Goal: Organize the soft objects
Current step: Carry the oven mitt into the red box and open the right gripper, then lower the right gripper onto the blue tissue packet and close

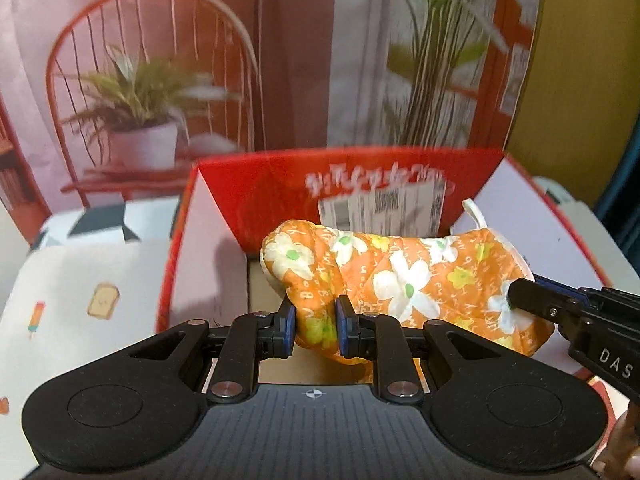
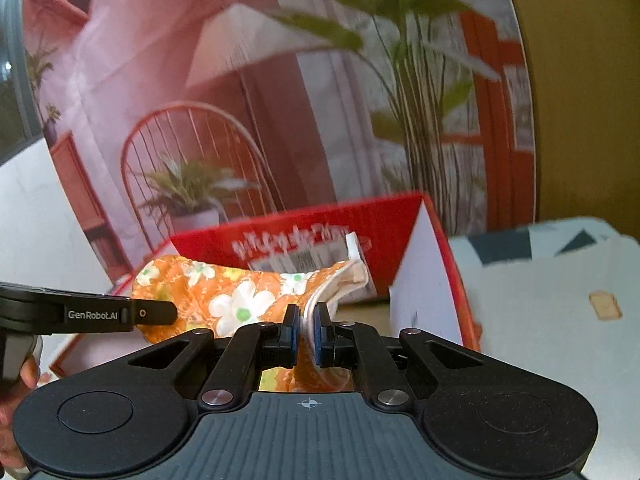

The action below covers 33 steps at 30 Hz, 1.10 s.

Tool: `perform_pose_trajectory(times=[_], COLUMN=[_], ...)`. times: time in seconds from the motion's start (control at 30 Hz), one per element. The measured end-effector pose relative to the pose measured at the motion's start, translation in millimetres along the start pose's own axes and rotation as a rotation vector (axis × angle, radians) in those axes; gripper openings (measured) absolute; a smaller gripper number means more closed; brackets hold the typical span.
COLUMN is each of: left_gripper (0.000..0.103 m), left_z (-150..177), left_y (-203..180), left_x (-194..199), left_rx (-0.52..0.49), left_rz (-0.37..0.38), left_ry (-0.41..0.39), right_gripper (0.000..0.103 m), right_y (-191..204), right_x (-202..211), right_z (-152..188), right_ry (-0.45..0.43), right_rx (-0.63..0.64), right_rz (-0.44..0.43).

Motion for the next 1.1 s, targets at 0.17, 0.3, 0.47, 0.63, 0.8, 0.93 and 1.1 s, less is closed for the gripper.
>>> perform_pose_trajectory(times=[0.17, 0.3, 0.47, 0.63, 0.8, 0.93, 1.1], left_gripper=[0.022, 0.04, 0.07, 0.071, 0.07, 0.068, 0.068], left_z=[4.7, 8.4, 9.0, 19.4, 43.4, 66.7, 96.2], left_y=[-2.6, -10.1, -14.3, -11.7, -1.1, 10.5, 6.4], left_x=[-10.3, -10.3, 4.3, 29.7, 64.4, 82.3, 97.5], left_rx=[-0.009, -0.042, -0.072, -0.096, -0.071, -0.013, -0.032], left_rz=[-0.009, -0.001, 0.023, 0.02, 0.042, 0.069, 0.09], left_ry=[0.057, 0.064, -0.006, -0.064, -0.137, -0.146, -0.173], right_gripper=[0.007, 0.012, 0.02, 0.036, 0.047, 0.046, 0.046], right_y=[-3.5, -3.0, -3.3, 4.9, 18.3, 30.3, 42.0], right_x=[-8.8, -7.0, 3.6, 18.7, 40.6, 61.0, 81.8], right_z=[8.2, 8.9, 7.9, 10.0, 18.1, 30.9, 51.5], right_ry=[0.028, 0.026, -0.002, -0.025, -0.044, -0.059, -0.063], right_rx=[-0.01, 0.008, 0.023, 0.033, 0.035, 0.03, 0.015], right_rz=[0.007, 0.068, 0.129, 0.147, 0.117, 0.079, 0.054])
Point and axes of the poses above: each gripper's, at about its wrist camera, not at the fingertips, and x roughly against the way its jaws point, y to its left, z to its underside, the point moved 8 cm from there along -x, roughly the way its jaws point, and after that the axes turned 14 degrees about y, right-handed, at the moved point
